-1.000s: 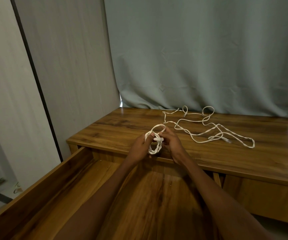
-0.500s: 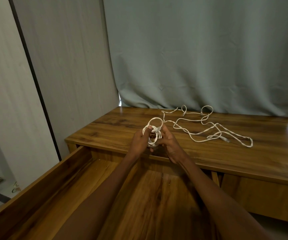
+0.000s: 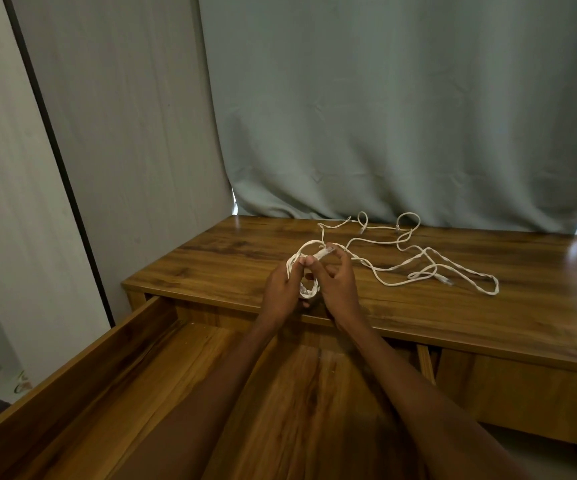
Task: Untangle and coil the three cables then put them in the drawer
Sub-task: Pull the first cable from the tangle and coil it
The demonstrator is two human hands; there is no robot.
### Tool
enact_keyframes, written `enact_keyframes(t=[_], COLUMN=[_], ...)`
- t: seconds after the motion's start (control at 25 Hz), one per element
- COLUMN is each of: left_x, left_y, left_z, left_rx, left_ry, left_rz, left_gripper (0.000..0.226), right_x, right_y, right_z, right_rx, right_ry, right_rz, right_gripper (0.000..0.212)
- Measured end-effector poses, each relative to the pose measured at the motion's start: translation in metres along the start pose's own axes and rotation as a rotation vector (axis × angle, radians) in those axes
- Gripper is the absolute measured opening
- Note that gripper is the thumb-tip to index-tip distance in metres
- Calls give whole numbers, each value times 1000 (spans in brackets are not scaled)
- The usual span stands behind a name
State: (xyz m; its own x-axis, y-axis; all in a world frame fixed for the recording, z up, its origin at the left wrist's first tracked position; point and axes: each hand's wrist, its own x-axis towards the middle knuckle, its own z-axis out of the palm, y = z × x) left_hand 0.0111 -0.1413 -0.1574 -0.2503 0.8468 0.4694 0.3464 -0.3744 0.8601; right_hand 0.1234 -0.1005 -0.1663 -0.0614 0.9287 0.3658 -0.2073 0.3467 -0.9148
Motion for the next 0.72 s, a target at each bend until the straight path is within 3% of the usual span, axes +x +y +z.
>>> enact_keyframes(t=[0.16, 0.32, 0.48, 0.6, 0.72], left_x=[-2, 3, 15, 16, 8], left_y=[1, -4, -18, -21, -8], left_z=[6, 5, -11, -25, -34], left_rx=[-12, 43, 110, 56, 142], left_ry=[-21, -23, -63, -231, -424], left_rz=[-3, -30, -121, -179, -110], left_gripper=[30, 37, 37, 34, 32], right_x=[-1, -1, -5, 3, 14], right_y=[5, 2, -15, -24, -23], right_z=[6, 6, 4, -7, -17], right_rx=[-154, -202, -42, 233, 333], right_ry=[203, 176, 105, 176, 256], right_rz=[-174, -298, -264, -89, -28], right_gripper=[32, 7, 20, 23, 28])
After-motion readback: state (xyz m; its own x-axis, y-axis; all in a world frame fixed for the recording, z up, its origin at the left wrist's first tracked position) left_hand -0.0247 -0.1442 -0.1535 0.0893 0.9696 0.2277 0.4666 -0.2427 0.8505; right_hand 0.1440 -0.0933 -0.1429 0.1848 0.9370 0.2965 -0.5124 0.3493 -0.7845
